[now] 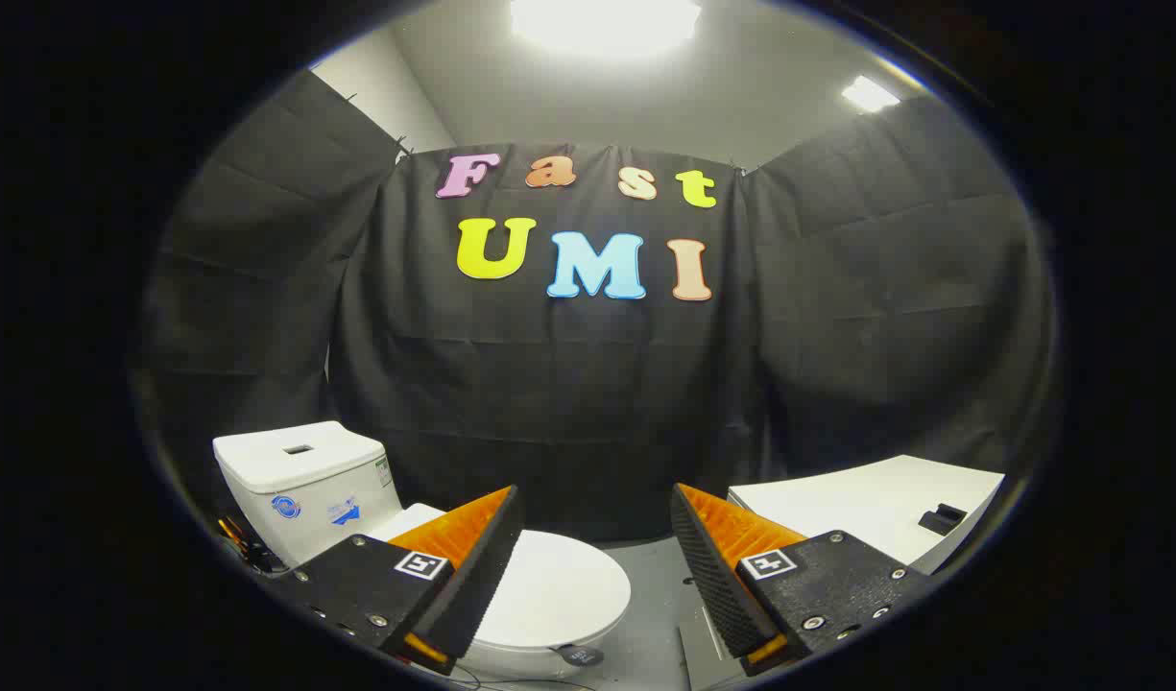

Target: Open the toilet lid.

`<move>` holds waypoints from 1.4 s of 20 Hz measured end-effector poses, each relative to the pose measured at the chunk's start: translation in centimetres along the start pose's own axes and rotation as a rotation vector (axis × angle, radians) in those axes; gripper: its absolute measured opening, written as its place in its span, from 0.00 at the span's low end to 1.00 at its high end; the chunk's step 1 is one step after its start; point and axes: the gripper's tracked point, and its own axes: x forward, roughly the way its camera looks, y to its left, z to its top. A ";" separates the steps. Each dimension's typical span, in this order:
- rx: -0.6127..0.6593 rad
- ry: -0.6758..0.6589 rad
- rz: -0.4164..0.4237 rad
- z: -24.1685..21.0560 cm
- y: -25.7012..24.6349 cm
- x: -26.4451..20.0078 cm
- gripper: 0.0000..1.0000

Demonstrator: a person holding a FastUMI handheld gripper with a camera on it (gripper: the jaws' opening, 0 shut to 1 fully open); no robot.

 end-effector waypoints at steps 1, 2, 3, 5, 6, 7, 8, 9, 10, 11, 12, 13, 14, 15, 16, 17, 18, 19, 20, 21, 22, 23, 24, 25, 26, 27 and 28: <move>-0.004 0.001 -0.001 0.0 0.0 0.0 0.95; -0.008 0.001 -0.002 0.0 -0.1 0.0 0.95; -0.012 0.001 -0.004 0.0 -0.1 0.0 0.95; -0.025 0.004 -0.009 0.0 -0.2 0.0 0.95; -0.029 0.005 -0.011 -0.1 -0.2 0.0 0.95; -0.029 0.005 -0.011 0.0 -0.2 0.0 0.95; -0.027 0.005 -0.011 0.0 -0.2 0.0 0.95; -0.026 0.006 -0.012 0.0 -0.3 0.0 0.95; -0.024 0.006 -0.015 0.0 -0.4 0.0 0.95; -0.019 0.005 -0.020 0.1 -0.5 -0.1 0.95; -0.017 0.003 -0.024 0.0 -0.7 -0.1 0.95; -0.013 0.003 -0.030 0.1 -0.8 -0.1 0.95; -0.010 0.003 -0.032 0.0 -0.9 -0.1 0.95; -0.004 0.005 -0.031 0.0 -0.9 -0.1 0.95; 0.006 0.006 -0.031 0.0 -1.0 -0.1 0.95; 0.032 0.006 -0.021 0.0 -1.0 -0.1 0.95; 0.074 0.000 -0.013 0.2 -0.8 -0.3 0.95; 0.122 -0.013 -0.014 0.6 -1.0 -0.4 0.95; 0.165 -0.028 -0.020 1.0 -1.1 -0.5 0.95; 0.196 -0.043 -0.026 1.4 -1.3 -0.4 0.95; 0.211 -0.054 -0.024 1.7 -1.1 -0.4 0.95; 0.213 -0.061 -0.029 1.9 -1.2 -0.3 0.95; 0.222 -0.066 -0.041 2.0 -1.5 -0.1 0.95; 0.242 -0.067 -0.046 2.1 -1.6 0.1 0.95; 0.269 -0.067 -0.049 2.0 -1.5 0.3 0.95; 0.302 -0.064 -0.060 1.6 -1.6 0.5 0.95; 0.331 -0.058 -0.078 0.8 -1.9 0.7 0.95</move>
